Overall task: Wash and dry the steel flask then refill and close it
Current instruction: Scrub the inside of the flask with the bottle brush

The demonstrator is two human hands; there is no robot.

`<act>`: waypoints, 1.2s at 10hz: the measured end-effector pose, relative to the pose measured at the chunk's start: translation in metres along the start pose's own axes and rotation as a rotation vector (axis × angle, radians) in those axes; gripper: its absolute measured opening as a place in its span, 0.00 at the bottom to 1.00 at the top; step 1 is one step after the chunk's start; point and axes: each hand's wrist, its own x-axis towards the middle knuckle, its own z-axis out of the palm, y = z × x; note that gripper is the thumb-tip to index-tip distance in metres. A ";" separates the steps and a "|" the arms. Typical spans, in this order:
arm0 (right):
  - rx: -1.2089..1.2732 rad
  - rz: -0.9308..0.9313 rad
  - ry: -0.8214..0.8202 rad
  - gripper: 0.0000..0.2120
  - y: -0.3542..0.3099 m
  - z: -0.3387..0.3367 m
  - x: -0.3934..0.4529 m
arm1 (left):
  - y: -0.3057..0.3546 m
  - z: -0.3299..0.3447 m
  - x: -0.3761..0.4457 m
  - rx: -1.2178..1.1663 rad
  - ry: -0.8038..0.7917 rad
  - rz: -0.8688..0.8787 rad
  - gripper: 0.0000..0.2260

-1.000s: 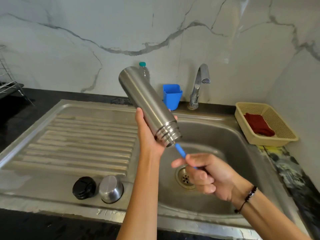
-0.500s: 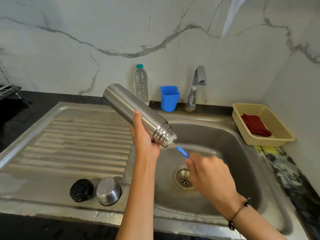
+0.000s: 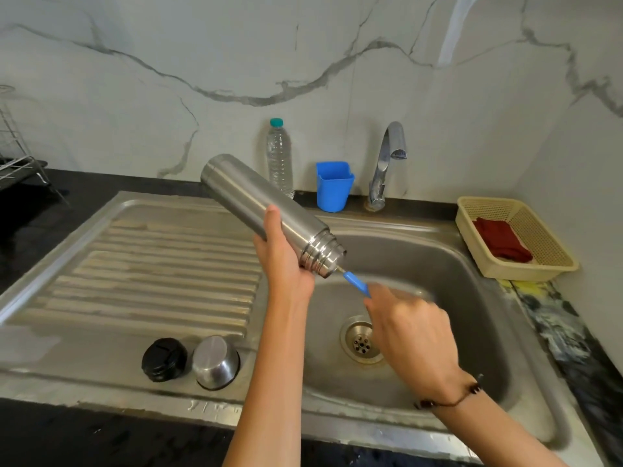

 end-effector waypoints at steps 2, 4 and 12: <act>0.105 0.033 -0.023 0.10 0.031 -0.002 -0.017 | 0.006 -0.014 0.005 -0.005 0.108 0.017 0.23; -0.014 -0.096 0.124 0.02 0.040 0.000 -0.023 | 0.001 -0.013 -0.002 0.010 0.175 0.039 0.21; -0.262 -0.314 -0.007 0.08 0.063 -0.027 -0.009 | -0.004 -0.017 -0.005 0.006 0.214 0.017 0.24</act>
